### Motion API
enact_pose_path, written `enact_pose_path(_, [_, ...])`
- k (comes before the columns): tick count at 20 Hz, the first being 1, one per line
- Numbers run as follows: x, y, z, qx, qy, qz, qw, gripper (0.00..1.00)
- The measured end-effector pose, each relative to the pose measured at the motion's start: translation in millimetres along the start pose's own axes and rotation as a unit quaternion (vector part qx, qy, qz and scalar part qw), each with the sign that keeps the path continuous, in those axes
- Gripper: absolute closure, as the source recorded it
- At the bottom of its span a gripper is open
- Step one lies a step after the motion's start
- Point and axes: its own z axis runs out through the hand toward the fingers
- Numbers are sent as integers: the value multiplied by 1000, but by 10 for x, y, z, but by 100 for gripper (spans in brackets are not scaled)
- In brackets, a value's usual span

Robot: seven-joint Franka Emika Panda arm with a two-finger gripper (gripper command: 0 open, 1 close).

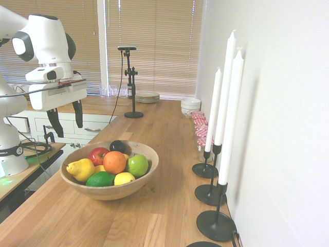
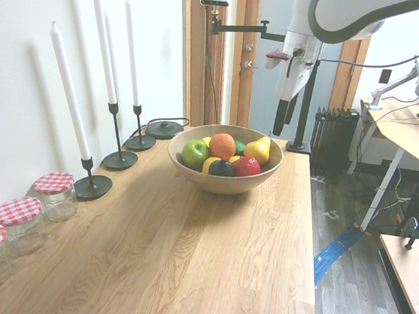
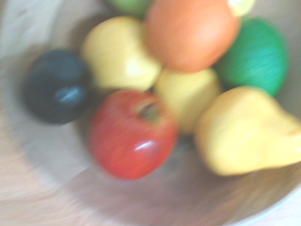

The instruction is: Take orange out of the basket

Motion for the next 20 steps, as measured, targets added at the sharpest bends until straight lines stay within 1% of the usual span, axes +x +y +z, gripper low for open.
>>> enact_pose_path(6, [548, -341, 137, -18, -10, -15, 1000, 0])
enact_pose_path(11, [865, -680, 233, -29, -15, -33, 999, 0])
enact_pose_path(14, [941, -829, 390, -36, -23, -49, 998, 0])
enact_pose_path(17, [909, -956, 563, -41, -33, -68, 996, 0])
enact_pose_path(20, [859, -1047, 625, -42, -37, -79, 995, 0])
